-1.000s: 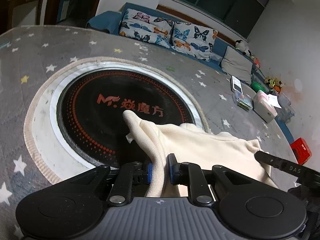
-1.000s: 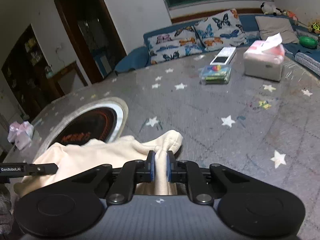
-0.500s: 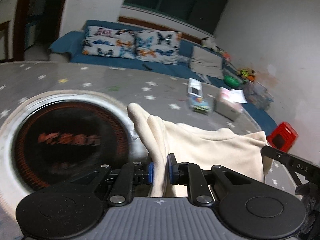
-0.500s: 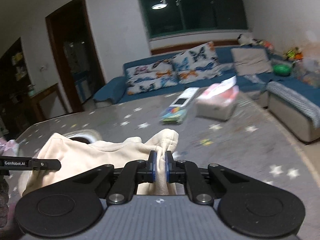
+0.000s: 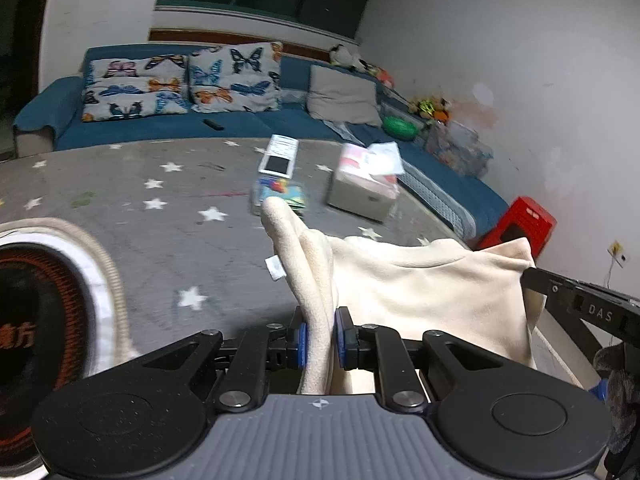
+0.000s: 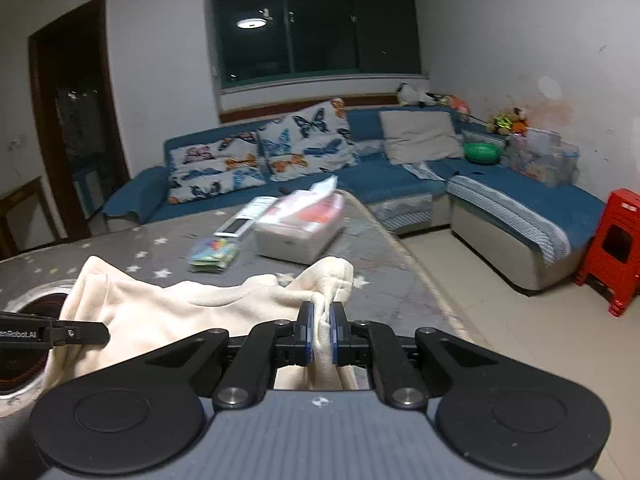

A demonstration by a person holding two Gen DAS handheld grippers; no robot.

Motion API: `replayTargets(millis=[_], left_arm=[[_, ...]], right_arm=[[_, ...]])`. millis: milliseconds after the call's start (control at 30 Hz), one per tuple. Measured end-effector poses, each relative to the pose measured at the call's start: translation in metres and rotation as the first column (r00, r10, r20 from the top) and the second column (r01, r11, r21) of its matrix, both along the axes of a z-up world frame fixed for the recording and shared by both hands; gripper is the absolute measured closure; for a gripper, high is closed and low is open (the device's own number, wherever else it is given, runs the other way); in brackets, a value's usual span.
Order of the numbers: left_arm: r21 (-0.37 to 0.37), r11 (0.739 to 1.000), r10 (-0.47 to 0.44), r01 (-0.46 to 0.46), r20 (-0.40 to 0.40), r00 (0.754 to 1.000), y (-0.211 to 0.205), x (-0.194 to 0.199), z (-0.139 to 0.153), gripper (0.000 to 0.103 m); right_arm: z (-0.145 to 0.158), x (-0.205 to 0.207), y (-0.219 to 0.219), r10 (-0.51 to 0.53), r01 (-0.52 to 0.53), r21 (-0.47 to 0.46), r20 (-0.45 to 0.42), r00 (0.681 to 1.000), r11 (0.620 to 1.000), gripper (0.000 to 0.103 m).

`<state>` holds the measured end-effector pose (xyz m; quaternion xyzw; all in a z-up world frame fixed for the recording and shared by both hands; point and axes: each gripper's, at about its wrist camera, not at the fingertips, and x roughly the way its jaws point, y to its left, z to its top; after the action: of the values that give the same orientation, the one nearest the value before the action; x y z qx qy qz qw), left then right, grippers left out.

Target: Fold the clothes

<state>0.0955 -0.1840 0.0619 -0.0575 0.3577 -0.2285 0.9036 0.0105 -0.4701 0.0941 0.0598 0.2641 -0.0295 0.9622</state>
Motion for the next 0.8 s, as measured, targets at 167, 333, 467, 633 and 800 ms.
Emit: replayTargets(millis=[167, 333, 467, 633, 800], left_arm=[[0.033, 0.999, -0.007, 0.008, -0.03, 1.0, -0.007, 0.009, -0.014, 0.087], [0.063, 0.998, 0.005, -0.002, -0.055, 0.998, -0.004, 0.016, -0.024, 0.082], [0.093, 0.996, 0.022, -0.017, -0.054, 0.998, -0.002, 0.017, -0.027, 0.071], [0.113, 0.993, 0.05, -0.045, -0.037, 0.998, 0.005, 0.02, -0.023, 0.063], [0.102, 0.994, 0.026, -0.025, -0.001, 1.0, 0.0, 0.022, -0.011, 0.065]], right_arm=[[-0.018, 0.007, -0.011, -0.031, 0.031, -0.004, -0.043, 0.999, 1.0, 0.096], [-0.032, 0.014, -0.014, -0.043, 0.043, -0.005, -0.076, 0.996, 0.999, 0.096], [-0.041, 0.02, -0.016, -0.053, 0.052, -0.006, -0.107, 0.993, 0.999, 0.095], [-0.043, 0.022, -0.019, -0.074, 0.071, -0.025, -0.125, 0.989, 0.997, 0.091], [-0.032, 0.019, -0.017, -0.053, 0.053, -0.001, -0.104, 0.993, 0.999, 0.09]])
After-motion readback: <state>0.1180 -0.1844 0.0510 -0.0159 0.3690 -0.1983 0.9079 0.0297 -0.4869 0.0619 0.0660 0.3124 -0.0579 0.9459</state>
